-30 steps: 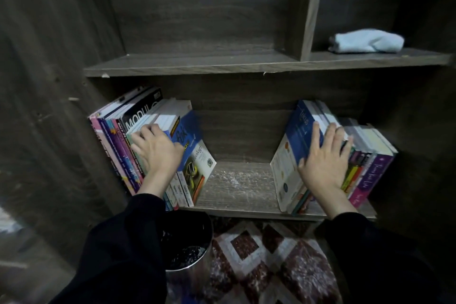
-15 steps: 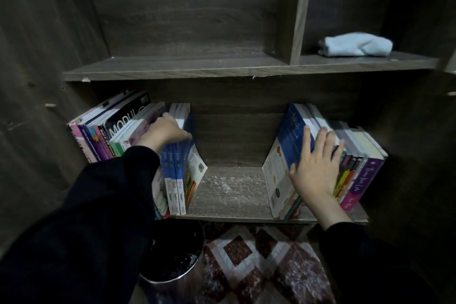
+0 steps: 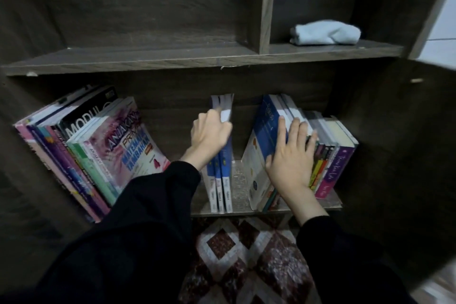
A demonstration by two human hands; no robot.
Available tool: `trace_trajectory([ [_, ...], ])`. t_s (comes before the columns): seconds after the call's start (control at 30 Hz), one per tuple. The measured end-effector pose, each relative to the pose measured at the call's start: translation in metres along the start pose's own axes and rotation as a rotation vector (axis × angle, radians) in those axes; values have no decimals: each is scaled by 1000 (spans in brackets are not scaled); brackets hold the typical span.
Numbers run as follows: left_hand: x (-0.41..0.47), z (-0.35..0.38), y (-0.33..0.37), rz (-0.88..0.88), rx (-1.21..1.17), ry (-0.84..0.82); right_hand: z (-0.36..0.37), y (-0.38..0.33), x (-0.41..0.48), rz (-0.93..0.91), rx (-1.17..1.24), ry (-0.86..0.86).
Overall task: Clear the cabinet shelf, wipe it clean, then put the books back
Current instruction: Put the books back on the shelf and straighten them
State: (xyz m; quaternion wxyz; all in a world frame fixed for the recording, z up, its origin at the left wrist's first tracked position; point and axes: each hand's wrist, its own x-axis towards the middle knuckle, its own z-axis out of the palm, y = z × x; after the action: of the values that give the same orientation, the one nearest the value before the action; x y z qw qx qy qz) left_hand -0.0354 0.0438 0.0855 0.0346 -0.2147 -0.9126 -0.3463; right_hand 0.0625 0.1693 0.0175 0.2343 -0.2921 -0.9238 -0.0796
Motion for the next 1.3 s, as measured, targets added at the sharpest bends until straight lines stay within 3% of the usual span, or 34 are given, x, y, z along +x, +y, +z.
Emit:
trace_trajectory([
  [0.3, -9, 59, 56, 159, -44, -122, -10, 19, -4, -84, 411, 79],
  [0.43, -16, 58, 11, 135, -569, -304, -10, 21, -5, -110, 423, 46],
  [0.5, -29, 66, -17, 114, -668, -477, -9, 22, -5, -114, 438, 34],
  [0.6, -49, 95, -54, 146, -451, -620, -6, 23, -6, -137, 445, 59],
  [0.77, -53, 136, -66, 212, -44, -333, 2, 11, -7, -88, 439, 144],
  [0.87, -49, 139, -63, 221, 175, -251, 11, 6, -5, -62, 397, 189],
  [1.17, -40, 135, -59, 163, 316, -213, 18, 3, -4, -19, 280, 192],
  [1.3, -37, 129, -65, 123, 93, -341, 18, 1, -5, 9, 267, 192],
])
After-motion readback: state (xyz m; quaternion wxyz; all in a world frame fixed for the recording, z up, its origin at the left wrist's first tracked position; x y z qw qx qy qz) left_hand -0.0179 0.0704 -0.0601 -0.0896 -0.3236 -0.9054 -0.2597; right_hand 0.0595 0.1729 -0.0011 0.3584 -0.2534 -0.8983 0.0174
